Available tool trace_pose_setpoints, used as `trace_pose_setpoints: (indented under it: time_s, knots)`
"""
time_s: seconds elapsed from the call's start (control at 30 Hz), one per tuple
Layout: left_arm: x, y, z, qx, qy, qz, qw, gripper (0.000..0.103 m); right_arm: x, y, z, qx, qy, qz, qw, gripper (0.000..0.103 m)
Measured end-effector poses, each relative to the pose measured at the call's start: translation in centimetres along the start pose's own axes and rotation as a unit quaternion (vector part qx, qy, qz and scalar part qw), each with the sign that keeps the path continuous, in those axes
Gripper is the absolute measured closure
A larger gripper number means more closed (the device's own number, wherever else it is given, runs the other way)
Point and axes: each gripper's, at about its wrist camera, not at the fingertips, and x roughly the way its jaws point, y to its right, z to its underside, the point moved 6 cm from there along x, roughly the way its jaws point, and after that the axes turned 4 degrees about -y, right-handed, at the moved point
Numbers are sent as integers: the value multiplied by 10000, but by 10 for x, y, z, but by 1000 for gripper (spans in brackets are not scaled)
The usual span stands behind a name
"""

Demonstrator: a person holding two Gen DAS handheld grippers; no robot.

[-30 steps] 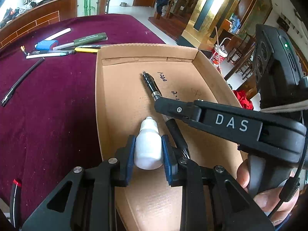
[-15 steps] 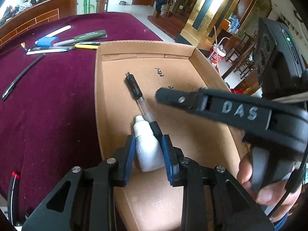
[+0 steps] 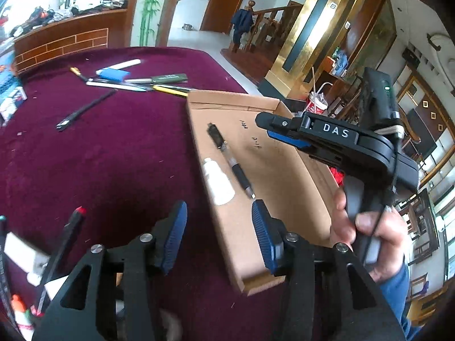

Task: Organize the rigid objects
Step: 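Open left tool to drop the bottle in the tray while right tool releases the pen, then return left tool to the table and grasp two black markers together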

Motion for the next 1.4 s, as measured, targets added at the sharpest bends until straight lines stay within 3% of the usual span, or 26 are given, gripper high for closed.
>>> trace_pose_setpoints:
  time_s: [0.23,0.37,0.57,0.8,1.03,1.33,1.4]
  knots:
    - [-52,-43,28,-109,308,-248,9992,58,-6,-23,5,-373,151,-265,9988,75]
    - [-79,-85,49,-294,395,-616,9969,57,-6,-39,11,-662,198,-343,9970,75]
    - [-94,-156,84,-552,174,-1350,9891,57,-3,-45,17,-766,171,-337,9963,74]
    - [-94,-213,115,-901,-139,-1801,9794,57,2,-43,20,-770,108,-279,9966,74]
    - [-87,-233,125,-1046,-320,-1775,9780,57,4,-49,23,-876,96,-289,9957,74]
    - [-74,-255,124,-1312,-354,-1441,9802,56,6,-55,28,-986,89,-331,9945,74]
    - [-72,-254,121,-1175,-347,-1630,9790,56,6,-57,29,-1015,80,-352,9942,74]
